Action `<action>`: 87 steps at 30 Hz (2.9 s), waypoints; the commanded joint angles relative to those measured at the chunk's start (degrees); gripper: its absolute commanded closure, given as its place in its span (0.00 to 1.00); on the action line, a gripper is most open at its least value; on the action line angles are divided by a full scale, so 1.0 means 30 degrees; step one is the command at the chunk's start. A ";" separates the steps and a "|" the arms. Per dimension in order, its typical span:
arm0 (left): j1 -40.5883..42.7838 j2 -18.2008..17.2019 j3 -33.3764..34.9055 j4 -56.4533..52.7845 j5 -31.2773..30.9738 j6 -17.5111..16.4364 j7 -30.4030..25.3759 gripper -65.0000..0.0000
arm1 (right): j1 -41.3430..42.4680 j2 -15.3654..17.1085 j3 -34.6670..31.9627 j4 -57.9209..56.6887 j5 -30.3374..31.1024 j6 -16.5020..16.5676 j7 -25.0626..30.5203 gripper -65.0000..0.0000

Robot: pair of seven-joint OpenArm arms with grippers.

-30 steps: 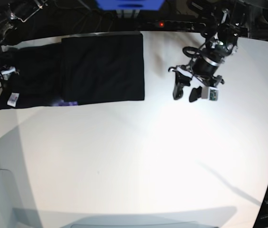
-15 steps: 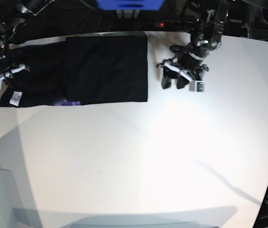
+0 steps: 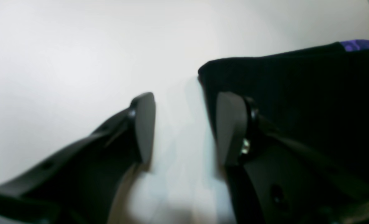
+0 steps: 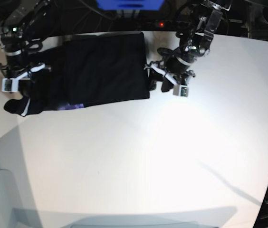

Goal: Fold the T-shirt properly
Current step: 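Move both grippers to the folded shirt's edges and pinch them, then lift the shirt edge with the right gripper and fold it over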

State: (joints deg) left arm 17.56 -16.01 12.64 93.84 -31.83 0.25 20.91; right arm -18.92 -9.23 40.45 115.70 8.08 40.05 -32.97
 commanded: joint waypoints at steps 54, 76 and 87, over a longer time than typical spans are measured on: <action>0.5296 -0.0275 -0.8801 0.5862 -0.0246 -0.0098 0.0079 0.52 | -0.0859 0.1686 -1.3819 -0.0076 0.4238 -0.0018 -0.1039 0.45; 0.5296 -0.0304 -1.0559 0.6331 -0.0246 -0.0157 0.0108 0.52 | -0.1621 0.6053 -1.9914 -0.2186 0.4238 -0.0018 -0.0922 0.45; 0.5677 -0.0275 -1.1380 0.6448 -0.0275 -0.0157 0.0108 0.52 | -0.0801 0.7107 -1.9973 -0.0662 0.4238 -0.0018 -0.0892 0.45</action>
State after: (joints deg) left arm 34.41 -16.29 -21.02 112.14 -32.51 0.21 22.59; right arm -21.56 12.19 -19.44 112.68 19.68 39.64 -36.84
